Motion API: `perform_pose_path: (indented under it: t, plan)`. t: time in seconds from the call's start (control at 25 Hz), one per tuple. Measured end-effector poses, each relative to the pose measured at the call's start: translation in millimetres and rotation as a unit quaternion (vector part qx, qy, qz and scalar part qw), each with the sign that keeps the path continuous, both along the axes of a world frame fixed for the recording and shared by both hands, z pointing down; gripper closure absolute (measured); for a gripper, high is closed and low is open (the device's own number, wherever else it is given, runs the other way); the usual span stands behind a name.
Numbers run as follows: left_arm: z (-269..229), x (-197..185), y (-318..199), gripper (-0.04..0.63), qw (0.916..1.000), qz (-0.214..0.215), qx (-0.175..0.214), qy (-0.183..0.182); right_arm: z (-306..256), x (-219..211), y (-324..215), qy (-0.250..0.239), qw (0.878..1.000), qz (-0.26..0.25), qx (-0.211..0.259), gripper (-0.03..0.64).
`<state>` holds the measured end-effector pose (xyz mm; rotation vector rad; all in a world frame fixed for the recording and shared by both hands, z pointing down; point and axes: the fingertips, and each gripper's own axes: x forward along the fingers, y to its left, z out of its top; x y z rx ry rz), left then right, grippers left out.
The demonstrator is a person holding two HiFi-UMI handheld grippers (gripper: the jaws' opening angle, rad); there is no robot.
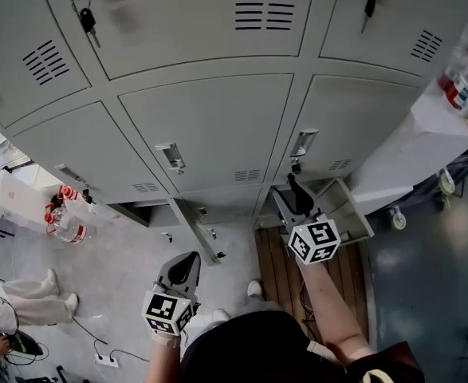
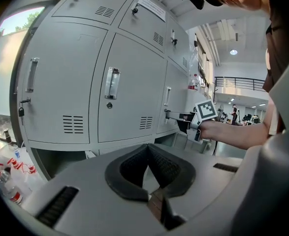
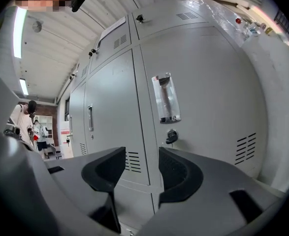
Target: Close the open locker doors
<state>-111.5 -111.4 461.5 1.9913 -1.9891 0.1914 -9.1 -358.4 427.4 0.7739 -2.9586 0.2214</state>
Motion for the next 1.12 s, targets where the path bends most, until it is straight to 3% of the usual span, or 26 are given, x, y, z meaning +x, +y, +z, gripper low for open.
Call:
perform_pose_path:
  t: [0.44,0.8,1.12]
  plan:
    - [14,62,-31,0.577,0.9938,0.11,-0.007,0.007,31,134,0,0.032,0.992,0.124,-0.016,0.393]
    - [34,128,-71,0.578,0.9763,0.214,-0.029,0.013,72,262,4,0.057,0.968,0.24,-0.045,0.393]
    - [55,164,-97,0.578,0.9614,0.268,-0.059,0.025,122,326,-3,0.092,0.946,0.298,-0.087,0.388]
